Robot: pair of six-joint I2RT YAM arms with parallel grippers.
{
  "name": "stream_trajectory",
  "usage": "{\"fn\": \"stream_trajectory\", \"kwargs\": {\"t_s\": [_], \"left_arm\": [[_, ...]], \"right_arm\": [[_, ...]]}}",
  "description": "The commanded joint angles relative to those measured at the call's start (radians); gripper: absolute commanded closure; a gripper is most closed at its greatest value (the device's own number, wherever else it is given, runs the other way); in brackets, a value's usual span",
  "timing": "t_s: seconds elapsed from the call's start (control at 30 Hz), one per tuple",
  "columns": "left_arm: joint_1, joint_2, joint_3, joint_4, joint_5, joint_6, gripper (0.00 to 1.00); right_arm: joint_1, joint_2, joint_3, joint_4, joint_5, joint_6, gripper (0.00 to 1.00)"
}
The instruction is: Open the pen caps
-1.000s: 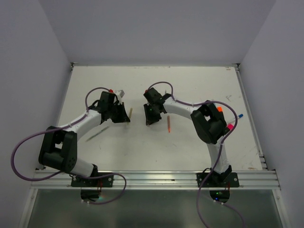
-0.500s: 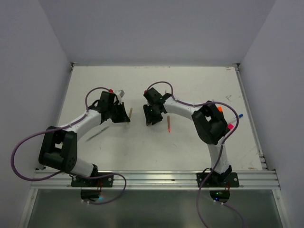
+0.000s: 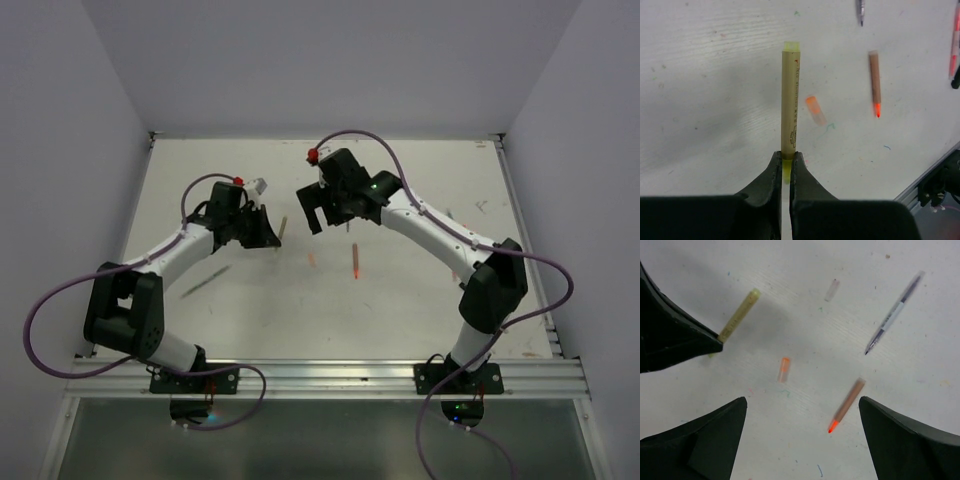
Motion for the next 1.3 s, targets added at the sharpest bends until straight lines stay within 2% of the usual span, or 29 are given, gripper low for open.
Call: {"fn": "stream_trajectory", "kwargs": {"t_s": [0.0,0.07,0.1,0.13,0.17,0.23,0.33,0.37,0.43,0.47,0.5,0.63,0.73,0.83,0.93,0.97,1.07,1.1,1.17,1.2,1.27], "left_arm": [[0.012,-0.018,0.062,0.063,0.135,0.044,1.0],[0.012,-0.033,0.065,0.094,0.181,0.042,1.0],[0.012,-0.033,0.063,0.103,0.23,0.036,1.0],[0.012,-0.034,0.06,0.135,0.256,0.028,1.0],[0.012,-0.034,0.05,0.155,0.282,0.009,1.0],[0.012,-0.036,0.04,0.208,0.353,-0.013,1.0],[0.012,-0.047,0.023,0.253,0.39,-0.047,1.0],[0.01,-0.048,0.019,0.261,0.39,-0.062,1.0],[0.012,-0.053,-0.004,0.319,0.407,-0.081,1.0],[0.012,-0.054,-0.016,0.34,0.414,-0.111,1.0],[0.012,-0.054,-0.036,0.363,0.425,-0.13,1.0],[0.01,-0.05,-0.049,0.431,0.439,-0.179,1.0],[0.012,-0.047,-0.036,0.43,0.442,-0.18,1.0],[0.01,-0.047,-0.036,0.448,0.445,-0.193,1.0],[0.01,-0.045,-0.041,0.473,0.453,-0.214,1.0],[0.01,-0.044,-0.044,0.479,0.454,-0.222,1.0],[0.01,-0.042,-0.049,0.489,0.462,-0.226,1.0],[0.01,-0.044,-0.049,0.474,0.46,-0.225,0.93],[0.01,-0.048,-0.047,0.434,0.439,-0.191,0.72],[0.01,-0.054,-0.053,0.422,0.428,-0.18,0.57],[0.01,-0.061,-0.062,0.378,0.405,-0.147,0.51]], "right_arm": [[-0.005,0.014,0.1,-0.079,0.012,0.002,0.01],[-0.043,0.028,0.102,-0.076,-0.073,0.066,0.01],[-0.069,0.036,0.097,-0.052,-0.279,0.087,0.01],[-0.097,0.042,0.082,-0.02,-0.372,0.161,0.01],[-0.135,0.056,0.074,0.035,-0.432,0.21,0.06],[-0.161,0.07,0.073,0.063,-0.485,0.304,0.08],[-0.163,0.053,0.05,0.103,-0.457,0.342,0.05],[-0.165,0.048,0.044,0.128,-0.451,0.356,0.08],[-0.184,0.045,0.003,0.172,-0.481,0.428,0.17],[-0.186,0.051,-0.007,0.233,-0.538,0.449,0.28],[-0.185,0.07,-0.009,0.241,-0.554,0.463,0.33],[-0.18,0.09,-0.025,0.309,-0.583,0.52,0.43],[-0.177,0.096,-0.041,0.321,-0.6,0.534,0.46],[-0.171,0.102,-0.068,0.341,-0.6,0.549,0.61],[-0.159,0.108,-0.094,0.352,-0.604,0.554,0.69],[-0.158,0.117,-0.097,0.352,-0.604,0.557,0.81],[-0.155,0.125,-0.098,0.352,-0.614,0.56,1.0],[-0.155,0.123,-0.094,0.347,-0.611,0.56,1.0],[-0.157,0.116,-0.091,0.333,-0.6,0.552,1.0],[-0.157,0.105,-0.091,0.332,-0.594,0.552,1.0],[-0.158,0.099,-0.093,0.33,-0.591,0.556,1.0]]}}
